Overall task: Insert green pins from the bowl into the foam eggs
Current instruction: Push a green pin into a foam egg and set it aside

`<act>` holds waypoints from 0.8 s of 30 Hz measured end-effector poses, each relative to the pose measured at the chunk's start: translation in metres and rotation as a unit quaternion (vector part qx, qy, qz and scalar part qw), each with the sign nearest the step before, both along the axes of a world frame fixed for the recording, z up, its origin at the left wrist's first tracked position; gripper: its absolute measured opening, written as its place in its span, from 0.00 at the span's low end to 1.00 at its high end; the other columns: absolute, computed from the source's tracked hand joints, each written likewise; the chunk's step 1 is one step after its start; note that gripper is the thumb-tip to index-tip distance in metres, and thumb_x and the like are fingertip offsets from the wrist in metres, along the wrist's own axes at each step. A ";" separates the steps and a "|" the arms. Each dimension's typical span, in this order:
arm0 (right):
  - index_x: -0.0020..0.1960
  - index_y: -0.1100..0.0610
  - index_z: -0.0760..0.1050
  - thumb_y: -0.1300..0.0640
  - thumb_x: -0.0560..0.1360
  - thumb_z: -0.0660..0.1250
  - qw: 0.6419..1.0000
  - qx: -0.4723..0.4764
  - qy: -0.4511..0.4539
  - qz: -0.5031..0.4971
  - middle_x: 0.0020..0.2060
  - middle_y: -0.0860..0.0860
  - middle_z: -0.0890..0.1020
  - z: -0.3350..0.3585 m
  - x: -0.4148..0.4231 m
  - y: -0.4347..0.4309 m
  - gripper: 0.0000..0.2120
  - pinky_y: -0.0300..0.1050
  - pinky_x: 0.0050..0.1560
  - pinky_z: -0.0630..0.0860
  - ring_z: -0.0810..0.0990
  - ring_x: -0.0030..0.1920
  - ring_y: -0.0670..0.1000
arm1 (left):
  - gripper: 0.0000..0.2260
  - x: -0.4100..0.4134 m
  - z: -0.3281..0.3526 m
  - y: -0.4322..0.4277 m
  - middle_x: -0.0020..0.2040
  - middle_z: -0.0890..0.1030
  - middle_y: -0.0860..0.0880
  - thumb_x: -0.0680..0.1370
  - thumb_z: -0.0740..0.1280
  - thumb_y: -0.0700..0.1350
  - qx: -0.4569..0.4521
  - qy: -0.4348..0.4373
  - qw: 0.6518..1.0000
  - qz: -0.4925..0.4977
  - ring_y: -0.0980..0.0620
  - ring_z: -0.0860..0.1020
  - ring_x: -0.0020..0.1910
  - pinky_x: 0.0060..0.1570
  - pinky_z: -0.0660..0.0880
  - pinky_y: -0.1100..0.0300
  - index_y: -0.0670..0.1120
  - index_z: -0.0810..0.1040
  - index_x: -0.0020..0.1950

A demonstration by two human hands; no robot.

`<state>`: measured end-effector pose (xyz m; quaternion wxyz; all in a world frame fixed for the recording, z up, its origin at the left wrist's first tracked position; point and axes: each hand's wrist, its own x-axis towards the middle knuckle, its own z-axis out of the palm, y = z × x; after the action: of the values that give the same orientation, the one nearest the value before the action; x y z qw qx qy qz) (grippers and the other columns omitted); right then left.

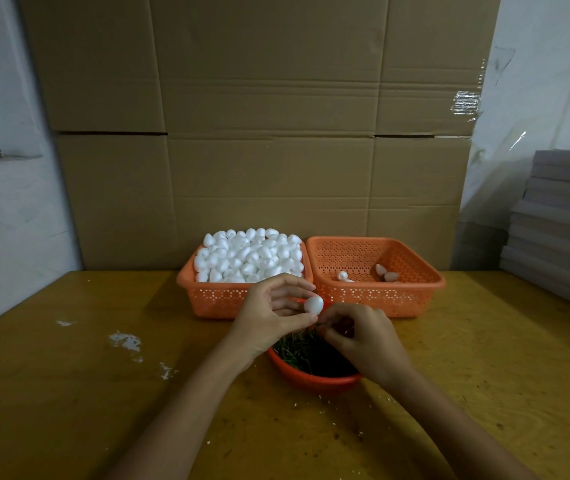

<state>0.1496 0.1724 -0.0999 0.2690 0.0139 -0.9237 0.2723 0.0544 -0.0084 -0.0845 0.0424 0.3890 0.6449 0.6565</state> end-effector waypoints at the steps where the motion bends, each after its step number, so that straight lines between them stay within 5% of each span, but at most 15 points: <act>1: 0.52 0.48 0.85 0.55 0.77 0.75 1.000 -0.001 0.000 -0.002 0.43 0.40 0.85 0.000 0.000 0.000 0.05 0.35 0.46 0.77 0.82 0.45 0.39 | 0.17 0.000 0.000 0.000 0.54 0.88 0.51 0.70 0.82 0.38 -0.001 0.000 1.000 0.002 0.51 0.87 0.53 0.52 0.82 0.62 0.54 0.85 0.54; 13: 0.52 0.49 0.85 0.56 0.77 0.74 1.000 -0.003 -0.001 -0.001 0.43 0.41 0.86 0.001 0.001 0.000 0.05 0.45 0.49 0.80 0.83 0.45 0.41 | 0.18 -0.001 0.000 0.001 0.53 0.88 0.48 0.73 0.80 0.41 -0.008 -0.006 1.000 -0.013 0.49 0.87 0.52 0.51 0.83 0.58 0.57 0.86 0.59; 24: 0.53 0.48 0.85 0.56 0.77 0.74 1.000 -0.005 0.002 0.003 0.44 0.40 0.86 0.001 0.000 0.000 0.06 0.39 0.49 0.80 0.83 0.46 0.39 | 0.14 -0.004 -0.003 0.002 0.55 0.88 0.44 0.79 0.75 0.39 0.029 -0.053 0.997 -0.043 0.40 0.87 0.51 0.57 0.83 0.53 0.52 0.86 0.62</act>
<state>0.1498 0.1721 -0.0993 0.2703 0.0161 -0.9216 0.2780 0.0503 -0.0066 -0.0872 0.0932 0.3820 0.6053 0.6921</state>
